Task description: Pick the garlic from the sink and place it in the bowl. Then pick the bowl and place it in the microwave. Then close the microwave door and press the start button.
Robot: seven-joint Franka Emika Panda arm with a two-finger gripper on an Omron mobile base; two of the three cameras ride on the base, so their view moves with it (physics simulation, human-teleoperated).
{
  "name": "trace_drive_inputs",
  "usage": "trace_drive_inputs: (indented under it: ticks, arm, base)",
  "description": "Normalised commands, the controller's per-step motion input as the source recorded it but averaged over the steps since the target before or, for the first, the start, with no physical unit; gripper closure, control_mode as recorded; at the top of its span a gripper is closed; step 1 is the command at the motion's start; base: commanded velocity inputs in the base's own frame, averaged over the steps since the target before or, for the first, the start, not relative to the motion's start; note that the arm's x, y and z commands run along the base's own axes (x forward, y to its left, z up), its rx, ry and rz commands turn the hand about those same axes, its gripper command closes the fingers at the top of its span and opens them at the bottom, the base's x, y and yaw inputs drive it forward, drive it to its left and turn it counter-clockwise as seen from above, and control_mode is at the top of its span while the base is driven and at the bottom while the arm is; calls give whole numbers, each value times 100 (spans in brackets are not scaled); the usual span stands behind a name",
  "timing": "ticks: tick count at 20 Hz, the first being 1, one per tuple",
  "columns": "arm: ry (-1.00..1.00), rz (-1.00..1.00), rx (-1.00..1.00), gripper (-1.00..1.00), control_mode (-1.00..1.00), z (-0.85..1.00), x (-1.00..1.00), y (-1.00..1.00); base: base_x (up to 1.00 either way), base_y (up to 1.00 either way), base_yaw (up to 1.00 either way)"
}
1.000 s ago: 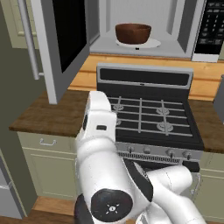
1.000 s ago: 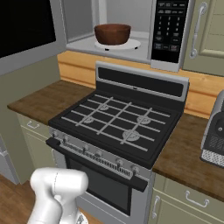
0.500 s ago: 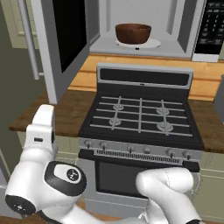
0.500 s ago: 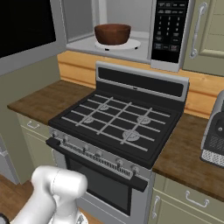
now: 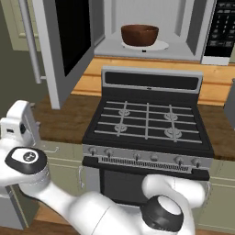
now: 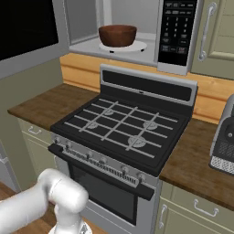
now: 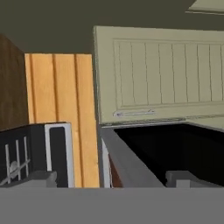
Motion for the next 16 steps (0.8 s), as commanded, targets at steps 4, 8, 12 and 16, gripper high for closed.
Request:
trace_drive_inputs:
  ticks: [4,8,12,16]
  arm:
    - [-7,-16,0,-100,-100,0,65,15]
    - [-16,-4,2,-100,-100,0,59,-14]
    - [-23,0,9,-100,-100,3,39,-50]
    - [-22,0,12,-100,-100,16,39,-54]
  base:
    - [0,0,0]
    - [0,0,0]
    - [0,0,0]
    - [0,0,0]
